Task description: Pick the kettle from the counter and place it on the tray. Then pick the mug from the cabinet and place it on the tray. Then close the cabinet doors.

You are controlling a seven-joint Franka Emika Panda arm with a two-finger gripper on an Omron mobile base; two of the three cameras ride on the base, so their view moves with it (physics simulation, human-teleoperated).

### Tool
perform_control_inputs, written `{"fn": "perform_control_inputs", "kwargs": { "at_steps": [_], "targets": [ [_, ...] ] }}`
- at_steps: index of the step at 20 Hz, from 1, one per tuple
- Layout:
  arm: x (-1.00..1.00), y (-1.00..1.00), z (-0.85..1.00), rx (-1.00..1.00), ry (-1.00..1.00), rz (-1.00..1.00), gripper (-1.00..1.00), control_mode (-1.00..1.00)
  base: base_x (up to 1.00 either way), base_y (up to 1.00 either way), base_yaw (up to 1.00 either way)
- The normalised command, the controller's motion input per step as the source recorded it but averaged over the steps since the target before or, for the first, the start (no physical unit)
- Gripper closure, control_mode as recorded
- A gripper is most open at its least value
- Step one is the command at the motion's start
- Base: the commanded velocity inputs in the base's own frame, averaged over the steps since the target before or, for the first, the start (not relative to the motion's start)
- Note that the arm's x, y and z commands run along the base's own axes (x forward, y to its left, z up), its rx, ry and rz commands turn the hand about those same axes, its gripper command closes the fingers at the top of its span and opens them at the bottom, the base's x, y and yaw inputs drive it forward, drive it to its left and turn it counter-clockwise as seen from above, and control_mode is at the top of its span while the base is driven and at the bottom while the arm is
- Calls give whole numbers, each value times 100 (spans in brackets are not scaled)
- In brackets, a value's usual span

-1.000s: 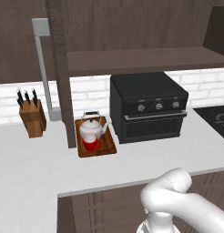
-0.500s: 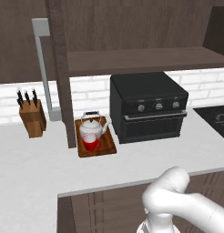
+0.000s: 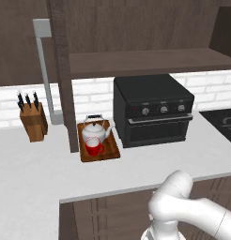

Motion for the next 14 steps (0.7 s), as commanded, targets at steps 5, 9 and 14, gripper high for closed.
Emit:
{"fn": "perform_control_inputs", "kwargs": {
  "at_steps": [5, 9, 14],
  "targets": [
    [24, -1, 30, 8, -7, 0, 100, -100, 0, 0, 0],
    [23, 0, 43, 1, -1, 0, 100, -100, 0, 0, 0],
    [7, 0, 37, 0, -1, 0, 100, -100, 0, 0, 0]
  ]
}}
